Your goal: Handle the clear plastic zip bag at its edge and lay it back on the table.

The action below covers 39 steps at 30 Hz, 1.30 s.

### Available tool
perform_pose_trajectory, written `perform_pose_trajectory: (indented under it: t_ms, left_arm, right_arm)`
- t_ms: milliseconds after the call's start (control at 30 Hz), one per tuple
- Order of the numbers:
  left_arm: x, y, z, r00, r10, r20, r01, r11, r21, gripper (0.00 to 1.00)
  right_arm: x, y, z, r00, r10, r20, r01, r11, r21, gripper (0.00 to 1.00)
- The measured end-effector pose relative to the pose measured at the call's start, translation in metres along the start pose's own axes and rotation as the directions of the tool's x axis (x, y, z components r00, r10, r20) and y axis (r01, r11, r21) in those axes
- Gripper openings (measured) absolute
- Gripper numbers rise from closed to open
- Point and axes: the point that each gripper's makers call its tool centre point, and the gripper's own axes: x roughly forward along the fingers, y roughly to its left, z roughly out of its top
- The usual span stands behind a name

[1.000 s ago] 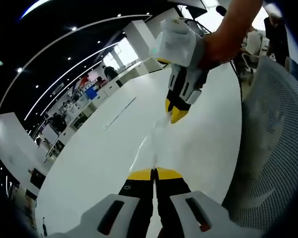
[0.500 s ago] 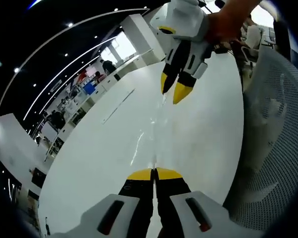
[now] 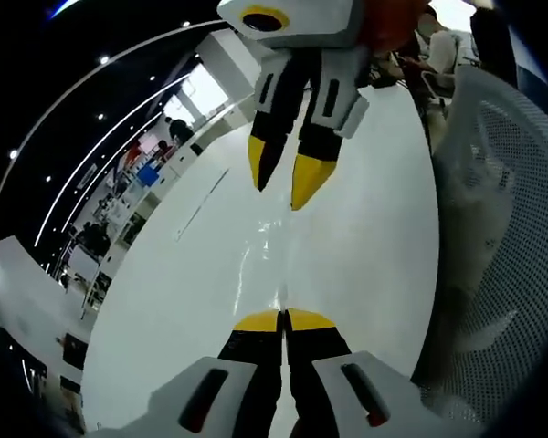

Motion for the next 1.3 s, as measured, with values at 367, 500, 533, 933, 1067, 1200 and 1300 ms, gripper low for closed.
perform_pose_trajectory:
  t_ms: [367, 500, 533, 933, 1067, 1200, 1300]
  left_arm:
    - [0.002, 0.0, 0.005, 1.0, -0.008, 0.003, 0.008, 1.0, 0.007, 0.0]
    - [0.003, -0.001, 0.006, 1.0, -0.014, 0.004, 0.014, 1.0, 0.013, 0.0]
    - [0.003, -0.001, 0.006, 1.0, -0.014, 0.005, 0.014, 1.0, 0.015, 0.0]
    - [0.006, -0.003, 0.01, 0.999, -0.031, 0.007, 0.031, 0.999, 0.032, 0.0]
    - [0.006, -0.004, 0.01, 0.999, -0.033, 0.006, 0.033, 0.999, 0.036, 0.0]
    - [0.006, -0.007, 0.012, 0.999, -0.042, 0.008, 0.041, 0.998, 0.051, 0.0]
    - [0.007, -0.008, 0.012, 0.999, -0.046, 0.008, 0.045, 0.997, 0.057, 0.0]
  right_arm:
    - [0.006, 0.018, 0.016, 0.998, 0.057, 0.006, -0.057, 0.997, -0.053, 0.19]
    - [0.01, 0.02, 0.02, 0.997, 0.07, 0.011, -0.069, 0.996, -0.063, 0.18]
    - [0.01, 0.021, 0.02, 0.997, 0.074, 0.011, -0.073, 0.995, -0.065, 0.18]
    - [0.018, 0.032, 0.027, 0.994, 0.112, 0.006, -0.111, 0.988, -0.104, 0.16]
    - [0.02, 0.033, 0.027, 0.993, 0.119, 0.008, -0.118, 0.986, -0.114, 0.12]
    - [0.02, 0.037, 0.028, 0.991, 0.134, 0.0, -0.133, 0.981, -0.143, 0.09]
    - [0.021, 0.041, 0.028, 0.989, 0.147, -0.01, -0.147, 0.975, -0.167, 0.08]
